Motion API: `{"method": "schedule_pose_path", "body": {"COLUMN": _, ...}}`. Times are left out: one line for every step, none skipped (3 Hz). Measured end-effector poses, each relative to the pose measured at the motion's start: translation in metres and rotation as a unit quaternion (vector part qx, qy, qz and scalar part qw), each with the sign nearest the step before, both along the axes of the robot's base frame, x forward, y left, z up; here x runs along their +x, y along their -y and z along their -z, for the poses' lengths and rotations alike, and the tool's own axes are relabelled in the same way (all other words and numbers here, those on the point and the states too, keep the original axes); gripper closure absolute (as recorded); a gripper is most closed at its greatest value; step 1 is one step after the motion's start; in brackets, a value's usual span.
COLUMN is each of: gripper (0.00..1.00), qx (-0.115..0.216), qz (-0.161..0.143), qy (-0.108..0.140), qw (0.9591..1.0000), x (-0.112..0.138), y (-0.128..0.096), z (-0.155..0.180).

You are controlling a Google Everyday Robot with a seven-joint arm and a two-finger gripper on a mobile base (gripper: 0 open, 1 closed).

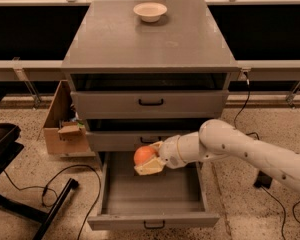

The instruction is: Place orange into bottom drawer

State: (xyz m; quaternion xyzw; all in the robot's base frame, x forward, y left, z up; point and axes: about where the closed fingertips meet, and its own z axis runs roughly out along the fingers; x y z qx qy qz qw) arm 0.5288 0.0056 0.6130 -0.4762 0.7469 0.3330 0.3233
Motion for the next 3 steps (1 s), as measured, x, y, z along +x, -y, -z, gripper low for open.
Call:
{"method": "schedule_pose_path", "body": {"gripper": 1.0, "qx": 0.005, "qz": -0.018, "qy": -0.034, "qw": 0.9992, "x": 0.005, "y": -0.046, "z": 0.051}}
{"method": "schedule_pose_path", "body": {"gripper": 1.0, "qx": 0.001, "qz": -0.028, "qy": -0.068, "qw": 0.9972, "x": 0.013, "y": -0.081, "z": 0.105}}
{"method": "schedule_pose_path", "body": {"gripper": 1.0, "qx": 0.001, "qz": -0.028, "qy": -0.068, "qw": 0.9972, "x": 0.013, "y": -0.081, "z": 0.105}}
